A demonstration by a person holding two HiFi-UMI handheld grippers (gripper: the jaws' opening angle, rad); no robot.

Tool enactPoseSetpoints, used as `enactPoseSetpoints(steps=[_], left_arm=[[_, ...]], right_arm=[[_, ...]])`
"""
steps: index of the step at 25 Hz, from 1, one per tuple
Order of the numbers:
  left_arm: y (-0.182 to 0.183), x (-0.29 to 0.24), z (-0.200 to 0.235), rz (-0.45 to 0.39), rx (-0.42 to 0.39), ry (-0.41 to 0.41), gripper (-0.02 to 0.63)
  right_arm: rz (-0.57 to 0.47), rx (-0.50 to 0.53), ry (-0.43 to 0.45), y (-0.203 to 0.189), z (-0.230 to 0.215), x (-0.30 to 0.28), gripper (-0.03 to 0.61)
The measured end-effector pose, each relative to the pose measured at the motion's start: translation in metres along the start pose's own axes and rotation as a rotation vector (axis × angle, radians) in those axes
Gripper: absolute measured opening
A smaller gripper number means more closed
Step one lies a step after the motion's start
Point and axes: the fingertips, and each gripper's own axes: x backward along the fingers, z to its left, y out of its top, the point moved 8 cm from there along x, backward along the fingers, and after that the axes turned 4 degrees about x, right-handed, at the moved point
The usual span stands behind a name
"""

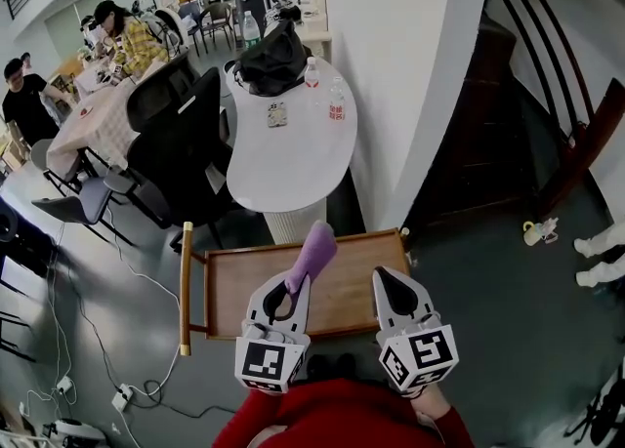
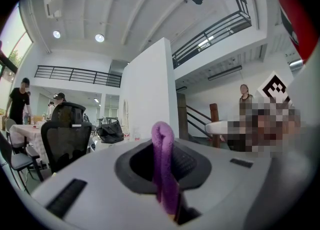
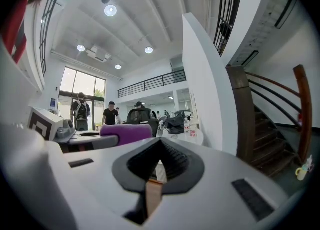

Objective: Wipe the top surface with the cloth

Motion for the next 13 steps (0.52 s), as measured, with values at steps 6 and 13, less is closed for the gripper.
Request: enactPoseSetpoints(steps=[6, 13], left_arm=[[0.0015, -0.0013, -0.0015, 0.000, 0.008, -0.005, 0.044], [0.0025, -0.0039, -0.0011, -0.005, 0.014, -0.002, 0.044]], right_arm=[[-0.005, 0.013, 0.012, 0.0016, 0.0014, -0.0002, 0.003], [-0.005, 0.016, 0.003, 0.0051, -0.0011, -0.0005, 0.003]])
